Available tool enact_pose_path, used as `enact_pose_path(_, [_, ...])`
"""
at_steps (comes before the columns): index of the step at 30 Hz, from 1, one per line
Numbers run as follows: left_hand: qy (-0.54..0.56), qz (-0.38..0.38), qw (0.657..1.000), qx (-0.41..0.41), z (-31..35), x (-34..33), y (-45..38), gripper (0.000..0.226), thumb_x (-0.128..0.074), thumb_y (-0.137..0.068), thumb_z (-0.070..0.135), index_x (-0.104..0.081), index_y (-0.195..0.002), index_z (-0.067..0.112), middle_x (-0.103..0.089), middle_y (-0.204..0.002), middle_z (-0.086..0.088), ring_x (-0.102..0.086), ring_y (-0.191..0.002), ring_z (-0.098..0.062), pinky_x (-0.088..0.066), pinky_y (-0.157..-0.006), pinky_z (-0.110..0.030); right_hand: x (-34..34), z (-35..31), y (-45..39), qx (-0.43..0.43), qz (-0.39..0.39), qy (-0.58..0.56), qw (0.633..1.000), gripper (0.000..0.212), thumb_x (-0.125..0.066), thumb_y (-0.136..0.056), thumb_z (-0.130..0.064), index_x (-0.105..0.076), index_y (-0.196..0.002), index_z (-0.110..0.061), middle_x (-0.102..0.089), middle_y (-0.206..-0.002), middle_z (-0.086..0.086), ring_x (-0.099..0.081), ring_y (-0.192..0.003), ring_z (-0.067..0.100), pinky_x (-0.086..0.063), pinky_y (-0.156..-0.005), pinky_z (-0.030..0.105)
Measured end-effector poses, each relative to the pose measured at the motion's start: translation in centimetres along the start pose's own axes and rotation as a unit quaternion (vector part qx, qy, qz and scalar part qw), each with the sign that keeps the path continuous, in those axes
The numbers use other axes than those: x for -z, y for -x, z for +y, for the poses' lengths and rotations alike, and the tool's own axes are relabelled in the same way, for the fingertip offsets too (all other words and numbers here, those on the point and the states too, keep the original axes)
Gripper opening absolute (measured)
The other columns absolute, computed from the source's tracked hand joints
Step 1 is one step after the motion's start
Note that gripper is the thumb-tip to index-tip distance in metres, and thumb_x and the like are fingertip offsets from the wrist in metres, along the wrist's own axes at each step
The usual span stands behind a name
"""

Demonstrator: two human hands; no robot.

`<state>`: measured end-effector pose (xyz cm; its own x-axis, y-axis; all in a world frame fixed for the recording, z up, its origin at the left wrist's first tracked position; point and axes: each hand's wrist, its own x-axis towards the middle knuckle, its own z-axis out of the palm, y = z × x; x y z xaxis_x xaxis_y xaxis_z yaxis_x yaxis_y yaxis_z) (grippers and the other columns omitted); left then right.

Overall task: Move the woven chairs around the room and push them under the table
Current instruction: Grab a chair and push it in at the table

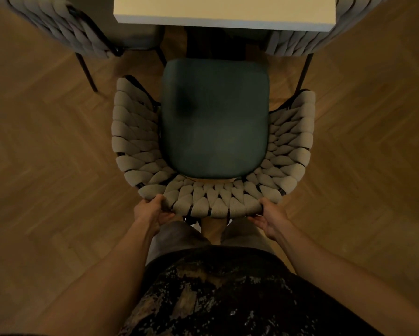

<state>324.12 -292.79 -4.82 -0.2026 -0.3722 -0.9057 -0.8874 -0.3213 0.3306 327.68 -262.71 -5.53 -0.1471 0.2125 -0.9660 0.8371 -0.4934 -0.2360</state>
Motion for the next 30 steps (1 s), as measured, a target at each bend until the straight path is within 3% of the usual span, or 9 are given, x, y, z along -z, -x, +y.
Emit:
enact_pose_path(5, [-0.001,-0.006,1.0,-0.007,0.7,-0.1,-0.4,0.024,-0.063,-0.098,0.015,-0.05,-0.118,0.013,-0.062,-0.112,-0.016,-0.071,-0.082,-0.033,-0.063,-0.062,-0.041,-0.5,-0.5,-0.1,0.01,-0.002,-0.004,1.0,0.041,-0.056,-0.102,-0.019,-0.049,-0.141,-0.009,-0.059,-0.133,0.018,-0.065,-0.112,0.039,-0.063,-0.063,0.038])
enact_pose_path(10, [-0.015,-0.011,1.0,-0.017,2.4,-0.9,-0.8,0.026,-0.064,-0.095,0.013,-0.052,-0.118,0.01,-0.065,-0.107,-0.017,-0.073,-0.084,-0.035,-0.062,-0.053,-0.036,-1.4,-2.0,-0.1,0.014,-0.003,-0.007,1.0,0.041,-0.056,-0.102,-0.023,-0.05,-0.141,-0.011,-0.061,-0.132,0.018,-0.066,-0.108,0.037,-0.062,-0.059,0.036])
enact_pose_path(15, [-0.013,-0.021,0.999,-0.039,4.2,-2.2,-1.1,0.025,-0.063,-0.097,0.014,-0.052,-0.119,0.01,-0.063,-0.101,-0.012,-0.071,-0.083,-0.032,-0.061,-0.052,-0.035,-2.3,-3.9,0.0,0.021,-0.009,-0.002,1.0,0.037,-0.054,-0.104,-0.022,-0.048,-0.138,-0.01,-0.061,-0.127,0.019,-0.067,-0.106,0.036,-0.062,-0.068,0.039])
enact_pose_path(20, [-0.024,-0.025,0.998,-0.049,6.0,-3.1,-1.8,0.029,-0.064,-0.096,0.015,-0.055,-0.121,0.005,-0.064,-0.103,-0.014,-0.071,-0.077,-0.032,-0.061,-0.055,-0.038,-3.1,-5.3,-0.1,0.023,0.003,0.003,1.0,0.038,-0.053,-0.105,-0.023,-0.046,-0.139,-0.009,-0.062,-0.124,0.02,-0.069,-0.096,0.034,-0.062,-0.06,0.036])
enact_pose_path(26, [-0.034,-0.041,0.998,-0.033,6.6,-3.8,-2.0,0.037,-0.063,-0.098,0.018,-0.05,-0.13,0.007,-0.062,-0.103,-0.015,-0.071,-0.079,-0.034,-0.059,-0.049,-0.033,-3.2,-6.0,-0.2,0.031,0.008,0.014,0.999,0.037,-0.051,-0.107,-0.023,-0.045,-0.14,-0.008,-0.061,-0.116,0.019,-0.07,-0.089,0.033,-0.061,-0.072,0.038])
enact_pose_path(30, [-0.053,-0.025,0.998,-0.029,6.4,-3.8,-2.3,0.038,-0.064,-0.096,0.02,-0.051,-0.13,0.008,-0.065,-0.103,-0.015,-0.073,-0.075,-0.032,-0.061,-0.054,-0.037,-2.9,-5.9,-0.2,0.037,0.003,0.018,0.999,0.037,-0.051,-0.106,-0.022,-0.046,-0.14,-0.009,-0.062,-0.116,0.018,-0.071,-0.098,0.035,-0.062,-0.074,0.037])
